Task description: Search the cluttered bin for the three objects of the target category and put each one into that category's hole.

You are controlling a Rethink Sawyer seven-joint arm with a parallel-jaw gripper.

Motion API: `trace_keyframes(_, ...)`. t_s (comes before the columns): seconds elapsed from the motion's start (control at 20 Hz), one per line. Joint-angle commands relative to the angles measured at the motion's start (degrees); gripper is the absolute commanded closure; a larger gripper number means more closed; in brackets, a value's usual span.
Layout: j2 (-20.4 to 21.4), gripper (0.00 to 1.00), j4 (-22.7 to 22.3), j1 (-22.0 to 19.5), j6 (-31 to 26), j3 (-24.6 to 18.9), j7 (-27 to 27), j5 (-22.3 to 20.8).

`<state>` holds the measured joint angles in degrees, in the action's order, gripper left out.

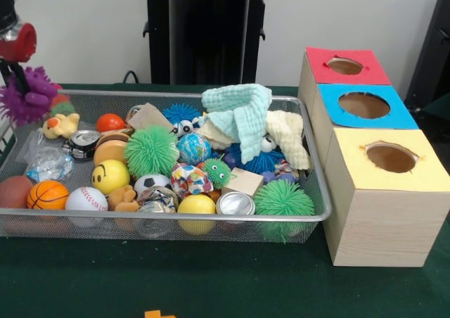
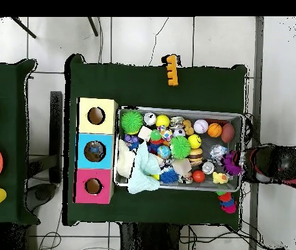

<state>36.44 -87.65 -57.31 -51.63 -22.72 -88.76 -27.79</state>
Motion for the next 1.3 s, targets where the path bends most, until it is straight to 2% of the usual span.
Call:
trace_keyframes(0.05,-3.7,1.00,-8.1,4.2,8.7,2.4,-6.4,-3.0)
trace_keyframes(0.25,-4.4,1.00,-10.0,6.3,11.9,3.3,-9.7,-0.6)
trace_keyframes(0.7,-5.4,1.00,-12.6,11.3,16.5,5.3,-13.7,4.3)
trace_keyframes(1.3,-6.3,1.00,-16.0,18.2,21.5,7.7,-16.3,12.0)
